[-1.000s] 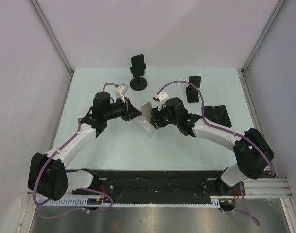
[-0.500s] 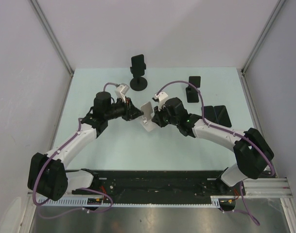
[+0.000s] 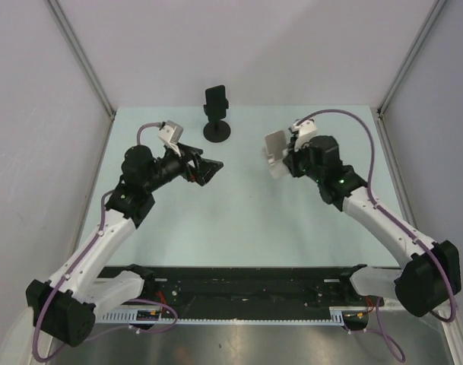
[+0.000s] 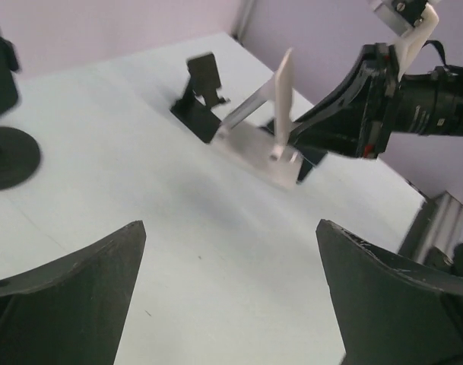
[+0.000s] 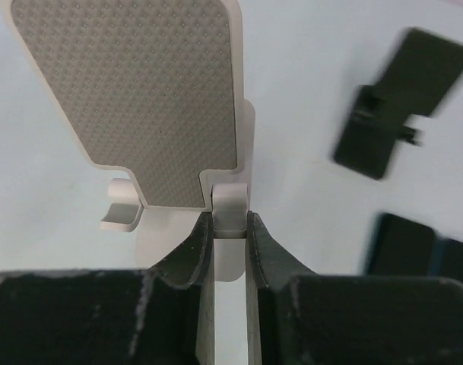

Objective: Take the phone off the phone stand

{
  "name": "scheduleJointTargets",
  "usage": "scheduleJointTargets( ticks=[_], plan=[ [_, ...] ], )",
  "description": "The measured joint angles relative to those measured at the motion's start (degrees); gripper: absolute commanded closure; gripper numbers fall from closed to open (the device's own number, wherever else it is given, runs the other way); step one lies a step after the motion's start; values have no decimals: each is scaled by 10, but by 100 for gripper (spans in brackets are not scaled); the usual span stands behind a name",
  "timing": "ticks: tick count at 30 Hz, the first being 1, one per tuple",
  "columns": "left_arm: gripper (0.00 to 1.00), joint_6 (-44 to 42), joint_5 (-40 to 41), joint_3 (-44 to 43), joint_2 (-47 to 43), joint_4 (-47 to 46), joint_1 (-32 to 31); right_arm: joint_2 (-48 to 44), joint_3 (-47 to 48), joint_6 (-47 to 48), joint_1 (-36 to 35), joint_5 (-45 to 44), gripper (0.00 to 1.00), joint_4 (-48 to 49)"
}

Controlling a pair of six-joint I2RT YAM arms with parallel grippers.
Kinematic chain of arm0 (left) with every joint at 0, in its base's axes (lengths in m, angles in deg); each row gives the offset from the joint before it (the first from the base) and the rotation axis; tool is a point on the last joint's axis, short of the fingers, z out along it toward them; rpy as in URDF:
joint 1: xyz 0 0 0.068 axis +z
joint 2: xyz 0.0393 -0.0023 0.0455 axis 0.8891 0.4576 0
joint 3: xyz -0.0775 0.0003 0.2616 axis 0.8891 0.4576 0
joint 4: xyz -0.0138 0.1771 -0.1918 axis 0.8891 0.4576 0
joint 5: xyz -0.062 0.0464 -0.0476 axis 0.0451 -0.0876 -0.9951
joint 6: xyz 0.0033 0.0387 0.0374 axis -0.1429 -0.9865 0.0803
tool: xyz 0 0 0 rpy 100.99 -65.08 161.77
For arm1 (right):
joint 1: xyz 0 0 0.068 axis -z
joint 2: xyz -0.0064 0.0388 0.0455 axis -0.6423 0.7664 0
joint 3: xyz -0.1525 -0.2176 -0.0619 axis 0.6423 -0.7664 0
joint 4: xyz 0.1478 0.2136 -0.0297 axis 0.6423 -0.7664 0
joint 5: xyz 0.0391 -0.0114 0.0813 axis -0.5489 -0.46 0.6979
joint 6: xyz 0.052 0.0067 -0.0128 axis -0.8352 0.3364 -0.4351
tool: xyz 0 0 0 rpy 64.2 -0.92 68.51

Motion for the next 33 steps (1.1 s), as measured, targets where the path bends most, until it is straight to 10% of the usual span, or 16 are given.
scheduleJointTargets(
  ticks=[18, 33],
  plan=[
    [0, -83, 200, 148, -115, 18, 0, 125, 87, 4, 370, 17, 100, 41],
    [0, -105, 243, 155, -60, 29, 29, 353, 152, 19, 387, 97, 100, 124]
  ],
)
